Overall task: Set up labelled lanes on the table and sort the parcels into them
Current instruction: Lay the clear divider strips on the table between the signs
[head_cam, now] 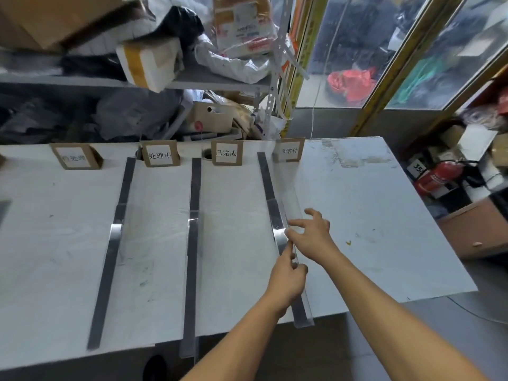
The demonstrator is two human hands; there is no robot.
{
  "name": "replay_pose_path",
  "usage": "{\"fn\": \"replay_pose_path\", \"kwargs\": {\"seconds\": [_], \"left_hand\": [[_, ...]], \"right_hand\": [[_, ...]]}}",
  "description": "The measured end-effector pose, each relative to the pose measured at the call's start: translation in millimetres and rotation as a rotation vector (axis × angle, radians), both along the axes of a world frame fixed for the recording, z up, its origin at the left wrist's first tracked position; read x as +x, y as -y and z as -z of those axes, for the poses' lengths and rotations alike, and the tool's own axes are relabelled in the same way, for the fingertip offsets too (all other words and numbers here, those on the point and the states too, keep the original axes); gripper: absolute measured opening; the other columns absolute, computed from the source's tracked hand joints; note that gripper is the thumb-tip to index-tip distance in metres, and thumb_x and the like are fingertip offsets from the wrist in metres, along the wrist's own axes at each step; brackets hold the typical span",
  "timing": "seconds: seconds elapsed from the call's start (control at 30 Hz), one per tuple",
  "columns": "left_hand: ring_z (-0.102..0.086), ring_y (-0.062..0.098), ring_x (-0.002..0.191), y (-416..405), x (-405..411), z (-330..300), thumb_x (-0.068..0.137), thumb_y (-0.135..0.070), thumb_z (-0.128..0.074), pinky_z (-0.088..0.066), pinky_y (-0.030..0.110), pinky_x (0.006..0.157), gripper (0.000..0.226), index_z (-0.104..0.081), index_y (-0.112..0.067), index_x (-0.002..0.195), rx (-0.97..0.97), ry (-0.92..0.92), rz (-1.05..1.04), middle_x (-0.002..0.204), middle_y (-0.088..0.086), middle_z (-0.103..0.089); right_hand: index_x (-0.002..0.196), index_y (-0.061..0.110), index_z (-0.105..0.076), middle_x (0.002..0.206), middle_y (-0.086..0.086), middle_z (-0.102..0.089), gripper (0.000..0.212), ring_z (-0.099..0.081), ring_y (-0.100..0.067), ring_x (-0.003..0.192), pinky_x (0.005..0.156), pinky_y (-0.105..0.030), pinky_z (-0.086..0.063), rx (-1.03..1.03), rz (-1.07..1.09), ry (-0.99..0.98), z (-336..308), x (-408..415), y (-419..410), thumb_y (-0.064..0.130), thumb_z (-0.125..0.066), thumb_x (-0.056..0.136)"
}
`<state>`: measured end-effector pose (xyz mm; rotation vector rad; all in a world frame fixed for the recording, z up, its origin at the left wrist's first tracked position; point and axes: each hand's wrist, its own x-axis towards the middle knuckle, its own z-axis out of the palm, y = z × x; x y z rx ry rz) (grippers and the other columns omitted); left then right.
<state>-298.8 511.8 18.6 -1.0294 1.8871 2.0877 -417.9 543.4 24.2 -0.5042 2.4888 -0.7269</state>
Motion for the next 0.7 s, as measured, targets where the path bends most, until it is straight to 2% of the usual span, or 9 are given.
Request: {"fn": "replay_pose_path", "kwargs": {"seconds": [0.07, 0.13, 0.2, 0.27, 0.33, 0.4, 0.5, 0.6, 0.7], "left_hand": [[-0.040, 0.018, 0.141, -1.8, -0.1, 1.8, 0.101, -0.009, -0.043, -0.042, 0.014, 0.088, 0.072, -0.010, -0.040, 0.157, -0.014, 0.007, 0.008, 0.160, -0.003, -0.031], [-0.040, 0.020, 0.141, -2.6, 0.2, 3.2, 0.101, -0.009, -0.044, -0.045, 0.012, 0.085, 0.072, -0.010, -0.039, 0.157, -0.036, 0.015, 0.013, 0.160, -0.001, -0.031], [-0.040, 0.022, 0.141, -3.3, -0.3, 4.5, 0.100, -0.009, -0.045, -0.046, 0.027, 0.103, 0.072, -0.011, -0.037, 0.157, -0.051, 0.018, 0.019, 0.159, 0.001, -0.032], [-0.041, 0.022, 0.140, -4.3, -1.2, 5.8, 0.099, -0.010, -0.048, -0.042, 0.037, 0.110, 0.073, -0.013, -0.036, 0.158, -0.064, 0.025, 0.031, 0.158, 0.001, -0.032], [-0.042, 0.022, 0.139, -5.9, -2.6, 7.9, 0.098, -0.011, -0.051, -0.041, 0.039, 0.111, 0.073, -0.015, -0.035, 0.157, -0.071, 0.025, 0.034, 0.157, 0.001, -0.033], [-0.041, 0.022, 0.139, -7.6, -3.8, 8.7, 0.097, -0.013, -0.054, -0.041, 0.039, 0.110, 0.075, -0.015, -0.036, 0.157, -0.069, 0.028, 0.030, 0.156, 0.001, -0.034], [-0.044, 0.023, 0.135, -8.6, -5.0, 10.7, 0.094, -0.015, -0.058, -0.042, 0.035, 0.105, 0.080, -0.015, -0.039, 0.156, -0.074, 0.029, 0.035, 0.153, 0.003, -0.037], [-0.046, 0.025, 0.133, -8.1, -5.8, 12.1, 0.093, -0.016, -0.059, -0.042, 0.029, 0.096, 0.082, -0.013, -0.040, 0.156, -0.086, 0.034, 0.055, 0.152, 0.004, -0.040], [-0.044, 0.027, 0.137, -8.6, -7.2, 11.6, 0.095, -0.016, -0.057, -0.043, 0.037, 0.105, 0.080, -0.011, -0.040, 0.156, -0.090, 0.045, 0.070, 0.156, 0.003, -0.036]], "right_hand": [[0.131, 0.017, -0.063, 0.155, -0.001, -0.038, 0.038, -0.040, -0.023, 0.140, 0.108, -0.035, -0.039, -0.017, -0.046, 0.010, 2.3, -0.8, -1.8, 0.029, -0.063, 0.096], [0.126, 0.020, -0.058, 0.138, -0.002, -0.054, 0.031, -0.055, -0.021, 0.125, 0.092, -0.026, -0.048, -0.061, -0.027, 0.031, 5.2, -1.0, -2.6, 0.023, -0.063, 0.096], [0.120, 0.027, -0.047, 0.124, 0.004, -0.055, 0.030, -0.057, -0.013, 0.109, 0.073, -0.014, -0.046, -0.082, 0.004, 0.051, 9.7, -0.6, -3.2, 0.017, -0.063, 0.096], [0.130, 0.026, -0.040, 0.121, 0.009, -0.049, 0.043, -0.054, -0.011, 0.103, 0.066, -0.009, -0.041, -0.097, 0.008, 0.049, 13.5, -1.0, -3.0, 0.011, -0.061, 0.096], [0.145, 0.024, -0.033, 0.122, 0.010, -0.048, 0.057, -0.053, -0.011, 0.101, 0.069, -0.010, -0.042, -0.121, 0.017, 0.060, 15.1, -3.3, -2.3, 0.010, -0.061, 0.096], [0.149, 0.021, -0.035, 0.129, 0.006, -0.053, 0.056, -0.052, -0.010, 0.100, 0.078, -0.015, -0.044, -0.114, 0.040, 0.066, 14.7, -6.1, -1.4, 0.014, -0.059, 0.099], [0.144, 0.017, -0.045, 0.137, -0.002, -0.057, 0.045, -0.051, -0.011, 0.100, 0.081, -0.021, -0.044, -0.079, 0.038, 0.043, 15.8, -9.6, -2.3, 0.016, -0.055, 0.101], [0.139, 0.016, -0.050, 0.135, -0.004, -0.059, 0.040, -0.051, -0.012, 0.099, 0.072, -0.015, -0.042, -0.058, 0.032, 0.024, 17.7, -12.0, -2.0, 0.015, -0.055, 0.100], [0.138, 0.016, -0.051, 0.134, -0.006, -0.060, 0.039, -0.051, -0.013, 0.100, 0.080, -0.021, -0.044, -0.044, 0.025, 0.010, 18.0, -13.5, -0.8, 0.014, -0.057, 0.100]]}}
